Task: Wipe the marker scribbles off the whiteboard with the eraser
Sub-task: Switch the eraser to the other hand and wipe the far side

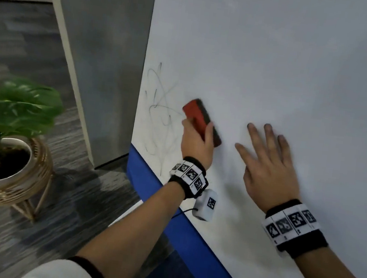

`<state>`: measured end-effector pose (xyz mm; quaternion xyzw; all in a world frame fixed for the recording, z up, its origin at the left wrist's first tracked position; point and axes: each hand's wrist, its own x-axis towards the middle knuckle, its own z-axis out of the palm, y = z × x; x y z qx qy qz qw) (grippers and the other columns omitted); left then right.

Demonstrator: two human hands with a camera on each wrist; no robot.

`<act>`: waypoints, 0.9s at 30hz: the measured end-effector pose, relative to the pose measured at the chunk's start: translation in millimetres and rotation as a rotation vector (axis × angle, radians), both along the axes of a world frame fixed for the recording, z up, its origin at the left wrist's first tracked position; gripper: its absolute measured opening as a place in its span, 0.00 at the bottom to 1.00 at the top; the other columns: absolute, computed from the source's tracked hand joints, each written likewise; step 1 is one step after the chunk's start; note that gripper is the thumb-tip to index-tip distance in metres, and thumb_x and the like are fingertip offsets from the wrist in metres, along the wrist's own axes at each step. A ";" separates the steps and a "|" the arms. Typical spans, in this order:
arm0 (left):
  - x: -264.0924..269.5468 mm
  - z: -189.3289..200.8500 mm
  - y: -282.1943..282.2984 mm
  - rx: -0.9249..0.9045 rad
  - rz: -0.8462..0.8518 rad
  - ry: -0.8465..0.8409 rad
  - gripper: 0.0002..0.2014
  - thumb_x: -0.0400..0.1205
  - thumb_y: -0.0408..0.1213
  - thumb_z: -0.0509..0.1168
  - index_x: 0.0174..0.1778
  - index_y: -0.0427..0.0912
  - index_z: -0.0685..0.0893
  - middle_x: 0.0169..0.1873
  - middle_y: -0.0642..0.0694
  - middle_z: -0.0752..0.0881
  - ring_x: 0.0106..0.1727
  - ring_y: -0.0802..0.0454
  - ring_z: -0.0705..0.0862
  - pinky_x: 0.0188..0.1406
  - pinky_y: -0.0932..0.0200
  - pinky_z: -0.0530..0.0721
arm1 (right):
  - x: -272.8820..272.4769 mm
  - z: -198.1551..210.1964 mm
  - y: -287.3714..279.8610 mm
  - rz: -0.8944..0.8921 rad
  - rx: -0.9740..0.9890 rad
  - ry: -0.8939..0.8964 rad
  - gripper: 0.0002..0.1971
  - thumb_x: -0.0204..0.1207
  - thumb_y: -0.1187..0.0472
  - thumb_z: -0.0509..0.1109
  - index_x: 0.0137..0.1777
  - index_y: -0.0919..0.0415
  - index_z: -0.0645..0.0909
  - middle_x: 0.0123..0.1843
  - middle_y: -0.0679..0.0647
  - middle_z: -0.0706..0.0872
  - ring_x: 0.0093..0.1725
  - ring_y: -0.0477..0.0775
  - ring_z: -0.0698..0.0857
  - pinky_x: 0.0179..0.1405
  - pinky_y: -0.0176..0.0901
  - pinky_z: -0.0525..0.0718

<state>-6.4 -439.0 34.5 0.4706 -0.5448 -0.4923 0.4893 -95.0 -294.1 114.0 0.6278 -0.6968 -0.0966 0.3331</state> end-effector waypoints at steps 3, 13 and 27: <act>-1.0 50.5 -14.8 -0.277 -0.043 -0.026 0.20 0.85 0.54 0.63 0.64 0.45 0.68 0.50 0.47 0.85 0.47 0.47 0.86 0.43 0.53 0.86 | 9.0 34.1 -21.7 -0.042 -0.147 -0.030 0.33 0.72 0.65 0.74 0.79 0.56 0.77 0.91 0.62 0.57 0.89 0.71 0.52 0.88 0.67 0.42; 16.6 -65.5 -31.7 0.490 -0.012 -0.093 0.22 0.90 0.45 0.57 0.73 0.32 0.63 0.61 0.27 0.83 0.56 0.29 0.86 0.45 0.48 0.79 | 23.6 35.3 -44.1 -0.110 -0.127 -0.033 0.38 0.71 0.66 0.76 0.84 0.55 0.72 0.92 0.64 0.49 0.90 0.72 0.46 0.87 0.66 0.32; 22.6 -54.7 -107.0 0.449 0.101 -0.028 0.22 0.90 0.44 0.58 0.75 0.34 0.64 0.65 0.28 0.82 0.61 0.29 0.84 0.56 0.46 0.81 | 46.0 22.3 -108.1 -0.091 -0.029 -0.014 0.43 0.72 0.65 0.74 0.88 0.58 0.64 0.91 0.66 0.51 0.90 0.70 0.50 0.87 0.68 0.38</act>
